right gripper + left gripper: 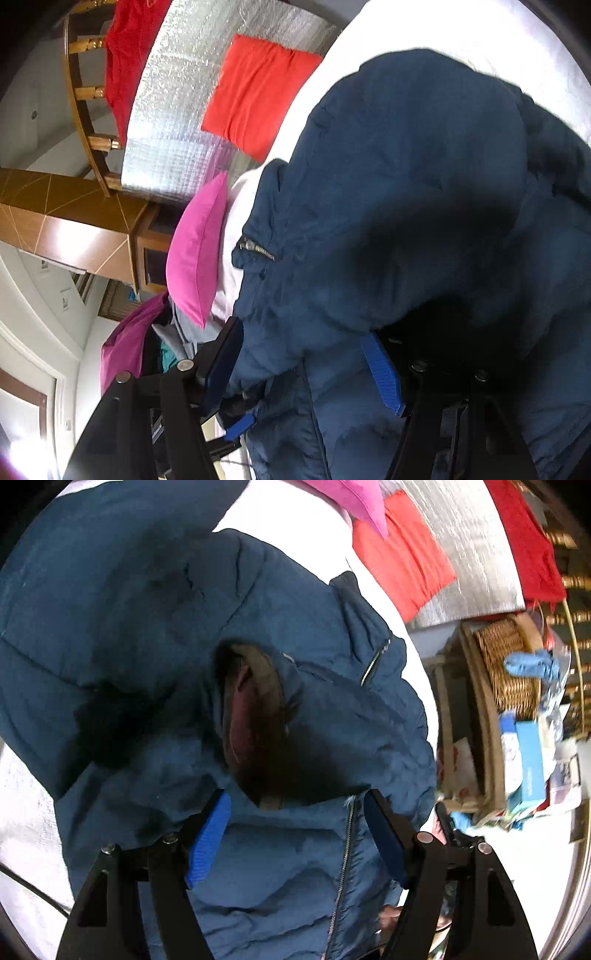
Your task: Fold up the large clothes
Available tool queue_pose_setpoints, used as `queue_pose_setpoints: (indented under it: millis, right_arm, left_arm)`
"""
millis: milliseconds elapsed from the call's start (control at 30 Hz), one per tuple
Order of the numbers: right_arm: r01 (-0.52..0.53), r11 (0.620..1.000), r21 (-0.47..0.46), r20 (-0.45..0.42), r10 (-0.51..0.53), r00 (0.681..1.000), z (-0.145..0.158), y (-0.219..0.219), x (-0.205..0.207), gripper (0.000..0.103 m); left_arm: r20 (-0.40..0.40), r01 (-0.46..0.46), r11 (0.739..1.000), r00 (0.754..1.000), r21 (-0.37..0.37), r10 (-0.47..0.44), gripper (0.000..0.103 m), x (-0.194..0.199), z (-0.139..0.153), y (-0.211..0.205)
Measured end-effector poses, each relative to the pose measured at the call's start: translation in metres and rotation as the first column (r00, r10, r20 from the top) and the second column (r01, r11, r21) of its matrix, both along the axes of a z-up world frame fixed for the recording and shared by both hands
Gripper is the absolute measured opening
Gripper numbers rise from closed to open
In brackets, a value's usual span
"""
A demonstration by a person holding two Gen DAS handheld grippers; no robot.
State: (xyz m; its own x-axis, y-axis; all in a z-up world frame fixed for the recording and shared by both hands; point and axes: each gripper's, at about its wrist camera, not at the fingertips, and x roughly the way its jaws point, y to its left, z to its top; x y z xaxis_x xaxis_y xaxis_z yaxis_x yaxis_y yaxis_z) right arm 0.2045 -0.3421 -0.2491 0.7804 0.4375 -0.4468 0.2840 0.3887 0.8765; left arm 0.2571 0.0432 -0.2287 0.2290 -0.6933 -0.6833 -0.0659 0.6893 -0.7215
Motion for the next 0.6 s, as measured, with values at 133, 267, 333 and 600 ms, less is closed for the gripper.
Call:
queue_pose_setpoints:
  millis: [133,267,333,600]
  right_arm:
    - [0.057,0.998,-0.005,-0.02,-0.057,0.998,-0.005,-0.007,0.007,0.065]
    - [0.081,0.994,-0.075,-0.053,-0.085,0.995,-0.006,-0.006,0.013,0.043]
    - [0.09,0.99,-0.109,-0.065,-0.097,0.993,-0.006,-0.005,0.013,0.029]
    - [0.106,0.958,-0.267,-0.045,-0.122,0.991,0.008,-0.007,0.002,0.024]
  left_arm:
    - [-0.027,-0.028,0.998,0.999,-0.058,0.027,0.075,0.004,-0.005,0.0]
    - [-0.038,-0.066,0.994,0.997,-0.084,0.063,0.075,0.011,-0.008,-0.003]
    - [-0.035,-0.117,0.988,0.993,-0.101,0.114,0.074,0.011,-0.009,0.0]
    - [0.217,-0.213,0.976,0.956,0.052,0.197,0.034,0.004,0.027,-0.002]
